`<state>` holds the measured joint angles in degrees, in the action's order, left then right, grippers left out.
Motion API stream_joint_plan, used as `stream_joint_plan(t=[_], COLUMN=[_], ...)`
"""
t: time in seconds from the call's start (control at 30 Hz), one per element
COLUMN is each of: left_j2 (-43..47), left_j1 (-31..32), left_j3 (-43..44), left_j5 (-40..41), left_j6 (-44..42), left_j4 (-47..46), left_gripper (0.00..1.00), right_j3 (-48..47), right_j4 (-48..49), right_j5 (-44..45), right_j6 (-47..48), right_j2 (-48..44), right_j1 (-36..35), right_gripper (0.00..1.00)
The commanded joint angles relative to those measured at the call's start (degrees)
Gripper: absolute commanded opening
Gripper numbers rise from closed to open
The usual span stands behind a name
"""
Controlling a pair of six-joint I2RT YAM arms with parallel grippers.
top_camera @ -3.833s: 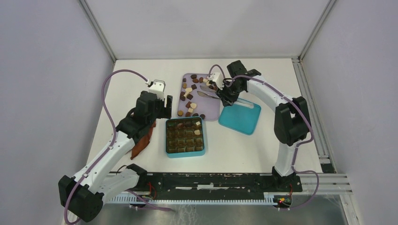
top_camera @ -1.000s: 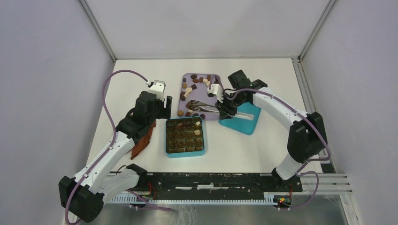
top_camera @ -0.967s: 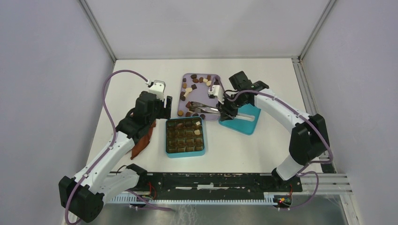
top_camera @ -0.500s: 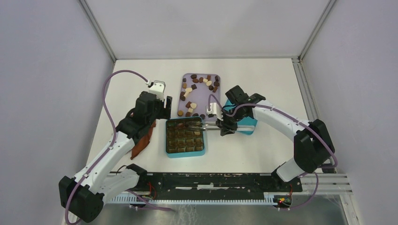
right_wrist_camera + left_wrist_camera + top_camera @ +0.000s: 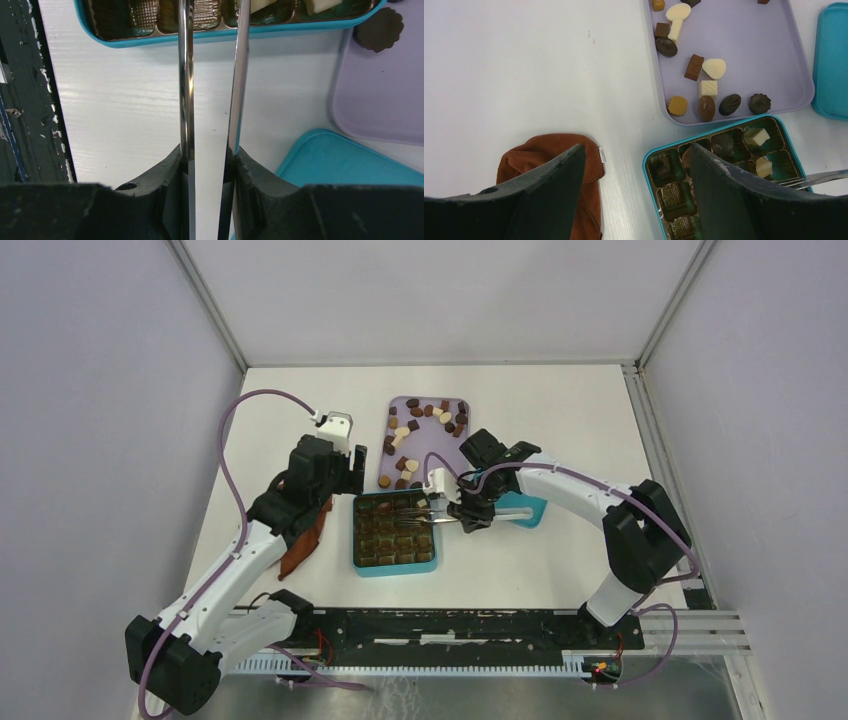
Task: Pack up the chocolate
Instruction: Place the fake chocolate in the packing box.
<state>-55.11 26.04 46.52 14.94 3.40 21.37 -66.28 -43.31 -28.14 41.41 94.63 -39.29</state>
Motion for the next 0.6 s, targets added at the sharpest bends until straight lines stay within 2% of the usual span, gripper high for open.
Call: stream_joint_plan(t=[0.0,0.27,0.57], left_j2=[0.61,0.50,0.52], left_j1=[-0.37,-0.31,-0.33], left_j3=[0.06,0.06,0.07], left_j5=[0.38,0.19,0.23], left_j6=[-2.08,-2.17,-2.17], left_j4=[-1.15,-1.15,-1.06], left_gripper=[0.81,0.81,0.81], right_j3=[-4.34,-4.83,-5.18], right_j4=[1.95,1.64,1.32], right_j5=[1.60,2.39,2.28], right_j6=[-1.28,-1.41,-1.42], right_j2=[0.88,2.05,2.15], right_j1=[-0.43,-0.96,-1.16], right_gripper=[0.23,0.28,0.45])
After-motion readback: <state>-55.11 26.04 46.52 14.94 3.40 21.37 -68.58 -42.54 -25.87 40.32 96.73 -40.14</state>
